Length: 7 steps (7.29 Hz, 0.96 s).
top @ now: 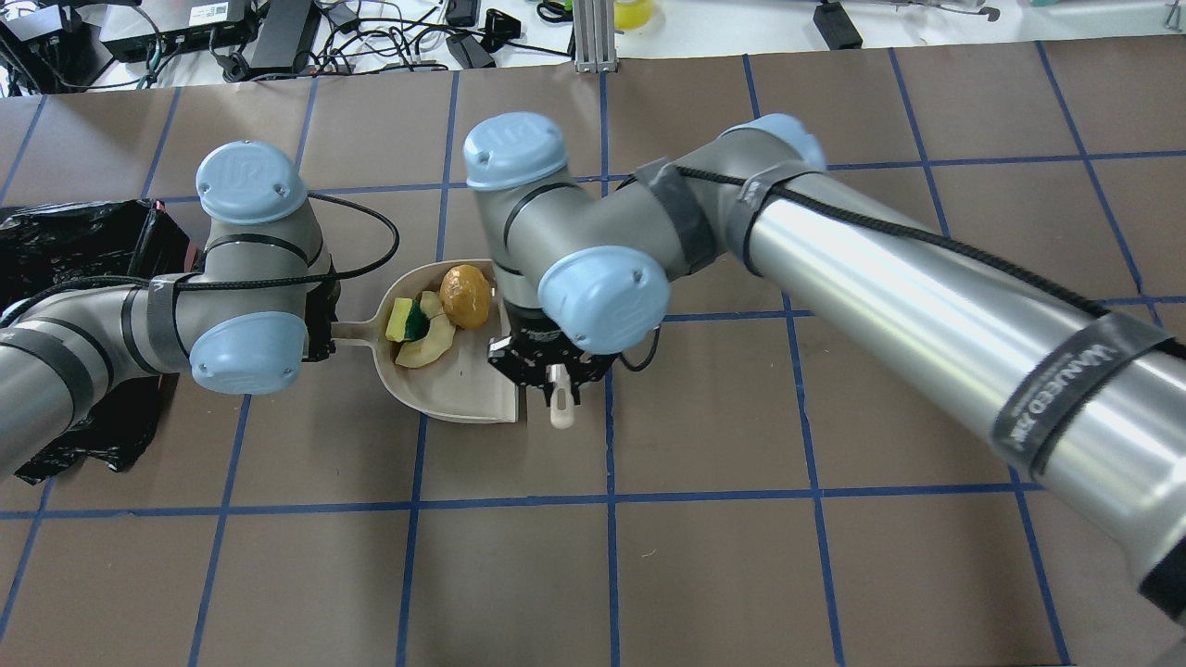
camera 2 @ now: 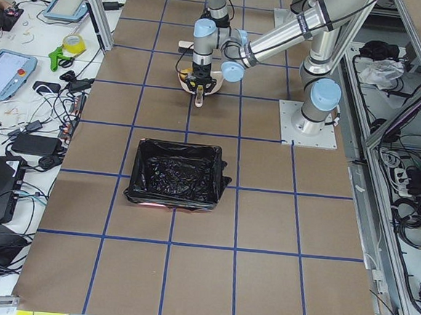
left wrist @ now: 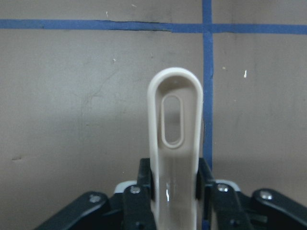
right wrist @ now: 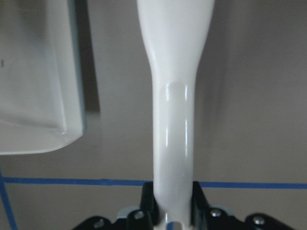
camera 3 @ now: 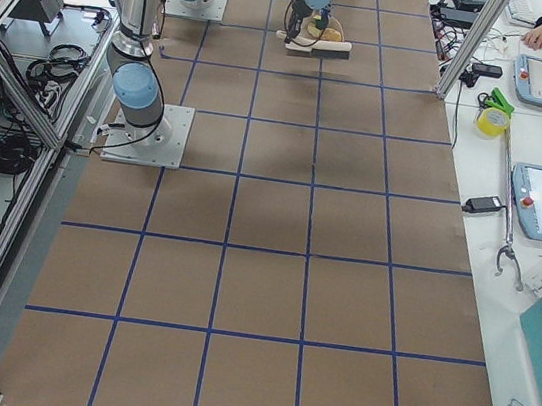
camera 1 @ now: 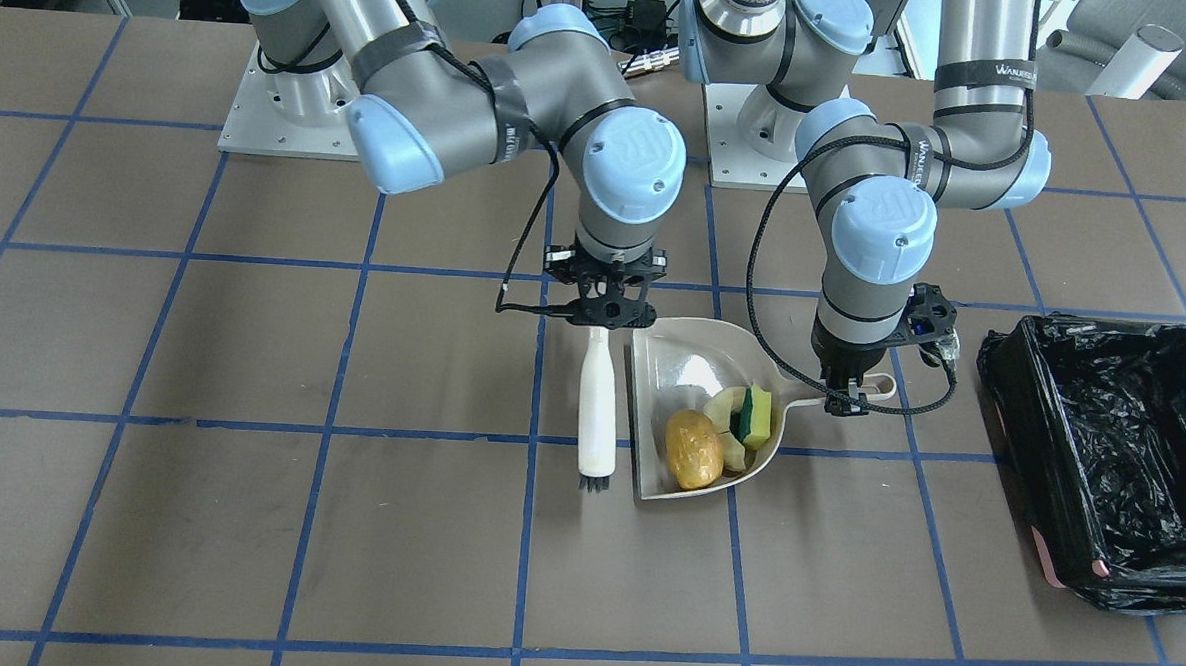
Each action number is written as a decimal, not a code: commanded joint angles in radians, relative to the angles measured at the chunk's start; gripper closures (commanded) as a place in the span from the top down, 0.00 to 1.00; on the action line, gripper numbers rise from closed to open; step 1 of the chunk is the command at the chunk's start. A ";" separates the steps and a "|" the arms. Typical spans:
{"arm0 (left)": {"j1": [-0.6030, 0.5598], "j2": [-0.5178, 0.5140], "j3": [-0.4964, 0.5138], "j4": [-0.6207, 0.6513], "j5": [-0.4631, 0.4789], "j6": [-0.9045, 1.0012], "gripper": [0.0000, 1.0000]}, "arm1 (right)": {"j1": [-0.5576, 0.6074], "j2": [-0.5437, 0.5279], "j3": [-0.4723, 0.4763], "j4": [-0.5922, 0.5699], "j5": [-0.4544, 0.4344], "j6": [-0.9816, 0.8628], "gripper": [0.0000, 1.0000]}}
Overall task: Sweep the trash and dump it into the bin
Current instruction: 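Carry the dustpan toward the black bin with left while right withdraws the brush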
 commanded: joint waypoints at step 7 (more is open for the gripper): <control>0.366 0.014 0.397 -0.370 -0.087 0.592 0.00 | -0.657 0.029 -0.009 -0.068 -0.195 -0.602 0.00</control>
